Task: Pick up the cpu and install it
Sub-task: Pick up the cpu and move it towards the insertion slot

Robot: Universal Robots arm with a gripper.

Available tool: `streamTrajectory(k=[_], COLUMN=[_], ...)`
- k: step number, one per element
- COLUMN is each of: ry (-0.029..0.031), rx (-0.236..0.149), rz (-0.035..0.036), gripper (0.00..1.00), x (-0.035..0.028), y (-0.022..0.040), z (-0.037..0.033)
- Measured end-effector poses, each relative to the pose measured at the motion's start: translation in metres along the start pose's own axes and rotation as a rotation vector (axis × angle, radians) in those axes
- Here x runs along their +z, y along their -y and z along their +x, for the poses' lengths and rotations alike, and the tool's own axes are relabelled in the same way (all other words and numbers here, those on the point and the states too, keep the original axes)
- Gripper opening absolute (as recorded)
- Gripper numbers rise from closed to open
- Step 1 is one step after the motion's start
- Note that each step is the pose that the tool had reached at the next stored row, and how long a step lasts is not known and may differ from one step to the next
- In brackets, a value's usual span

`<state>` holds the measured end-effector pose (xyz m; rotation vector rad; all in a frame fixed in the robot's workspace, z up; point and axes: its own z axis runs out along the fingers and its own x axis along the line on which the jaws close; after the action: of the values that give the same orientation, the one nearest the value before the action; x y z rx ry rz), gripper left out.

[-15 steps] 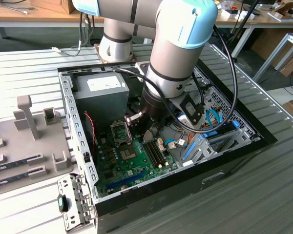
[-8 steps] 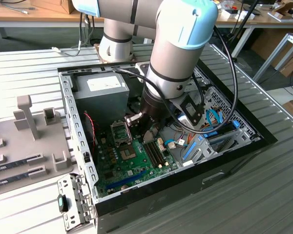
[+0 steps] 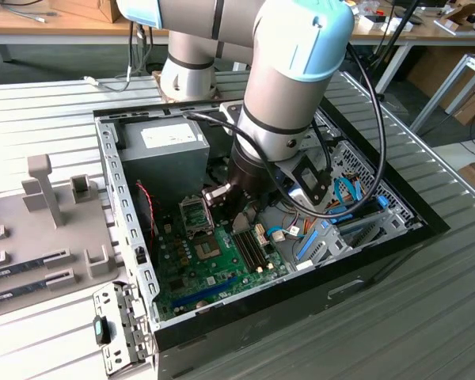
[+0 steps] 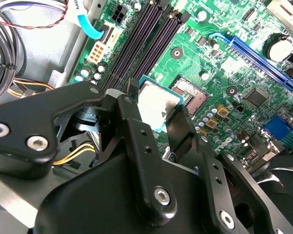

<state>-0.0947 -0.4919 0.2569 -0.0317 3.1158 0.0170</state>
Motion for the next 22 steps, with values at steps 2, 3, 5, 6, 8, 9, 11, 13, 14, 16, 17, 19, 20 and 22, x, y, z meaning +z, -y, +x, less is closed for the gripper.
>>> streamTrajectory(k=[2,3,5,6,8,9,11,13,14,16,17,19,20,22], ry=[0.0001,0.0000,0.0000,0.0001,0.0000,0.0000,0.0000,0.0000,0.0000,0.0000,0.0000,0.0000,0.0000,0.0000], rx=[0.000,0.000,0.000,0.000,0.000,0.000,0.000,0.000,0.000,0.000,0.000,0.000,0.000,0.000], rz=[-0.0001,0.0000,0.0000,0.0001,0.0000,0.0001,0.0000,0.0000,0.0001,0.0000,0.0000,0.0001,0.0000,0.0000], gripper=[0.47,0.47,0.47,0.47,0.47,0.47,0.47,0.47,0.47,0.47,0.47,0.47,0.47,0.47], x=[0.0003,0.0005,0.0006,0.0007,0.0009,0.0012,0.0016,0.0017,0.0017,0.0017,0.0017,0.0018,0.0018,0.0018], y=[0.0006,0.0010,0.0013,0.0015,0.0018,0.0025,0.0032,0.0035,0.0036,0.0037,0.0037,0.0037,0.0037,0.0038], z=[0.0000,0.0000,0.0000,0.0000,0.0001,0.0001,0.0001,0.0001,0.0001,0.0001,0.0001,0.0001,0.0001,0.0001])
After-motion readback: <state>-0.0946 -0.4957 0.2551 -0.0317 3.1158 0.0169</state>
